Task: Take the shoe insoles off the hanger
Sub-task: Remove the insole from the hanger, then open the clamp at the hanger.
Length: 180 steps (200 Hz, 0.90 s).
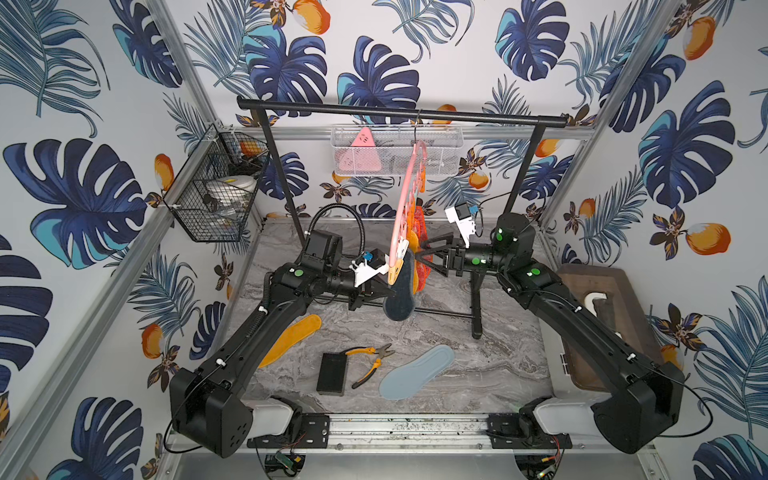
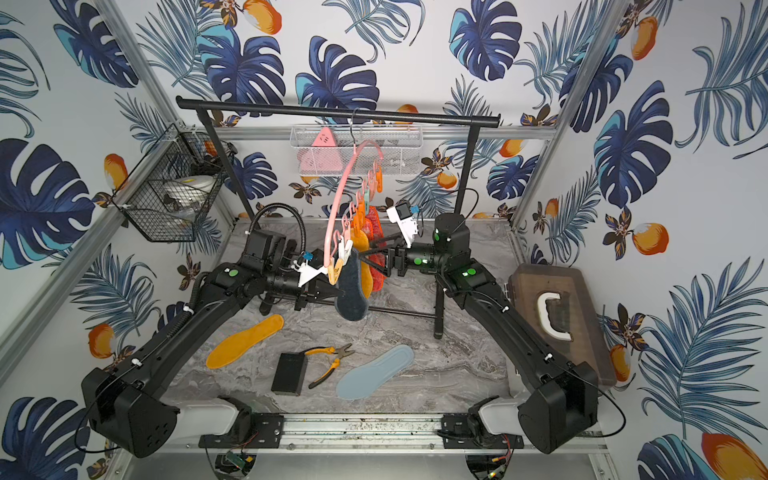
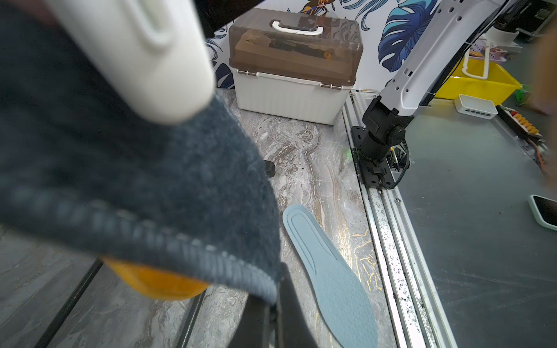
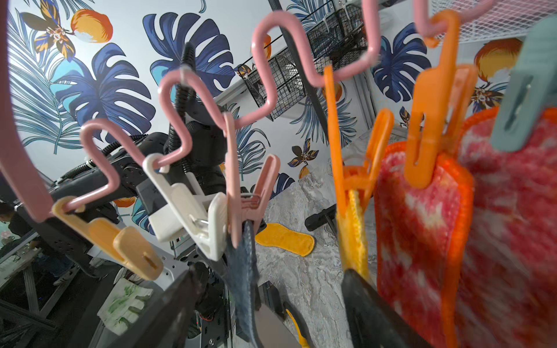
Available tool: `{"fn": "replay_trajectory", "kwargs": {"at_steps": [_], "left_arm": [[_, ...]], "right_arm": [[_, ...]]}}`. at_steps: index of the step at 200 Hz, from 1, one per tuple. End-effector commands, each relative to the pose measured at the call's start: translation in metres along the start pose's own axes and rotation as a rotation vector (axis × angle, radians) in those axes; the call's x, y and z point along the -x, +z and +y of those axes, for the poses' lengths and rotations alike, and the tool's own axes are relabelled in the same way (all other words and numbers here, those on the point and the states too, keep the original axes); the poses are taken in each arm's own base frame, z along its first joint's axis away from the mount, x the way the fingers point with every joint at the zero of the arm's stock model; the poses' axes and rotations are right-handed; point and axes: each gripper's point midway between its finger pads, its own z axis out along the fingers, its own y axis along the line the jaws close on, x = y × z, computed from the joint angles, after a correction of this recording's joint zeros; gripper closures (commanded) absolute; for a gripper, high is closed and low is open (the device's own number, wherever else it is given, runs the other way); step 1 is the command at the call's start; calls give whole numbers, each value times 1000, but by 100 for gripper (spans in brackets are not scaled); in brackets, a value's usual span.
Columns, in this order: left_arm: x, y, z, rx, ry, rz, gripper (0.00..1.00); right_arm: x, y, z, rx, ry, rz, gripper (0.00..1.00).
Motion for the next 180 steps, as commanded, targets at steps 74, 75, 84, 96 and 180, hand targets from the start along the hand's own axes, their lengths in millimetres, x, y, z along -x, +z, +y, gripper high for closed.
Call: {"fn": "replay_trajectory", "kwargs": {"at_steps": [74,75,84,96,180], "left_arm": [[-4,-8,-2,-59,26,-15,100],[-4,-8,-2,-59,26,-15,100],[-5,-7,-2,-57,27,-13,100],[-6,-8,-1,-54,30,-8,100],[-8,-11,-5,-69,39,-1,100]], "right_arm": [[28,33,10,109,39,-53,30],[28,33,9,109,40,-54,30],[29,35,8,107,46,-58,32],[31,36,5,102,44,-62,34],[40,47,11,211,85,-73,32]]}}
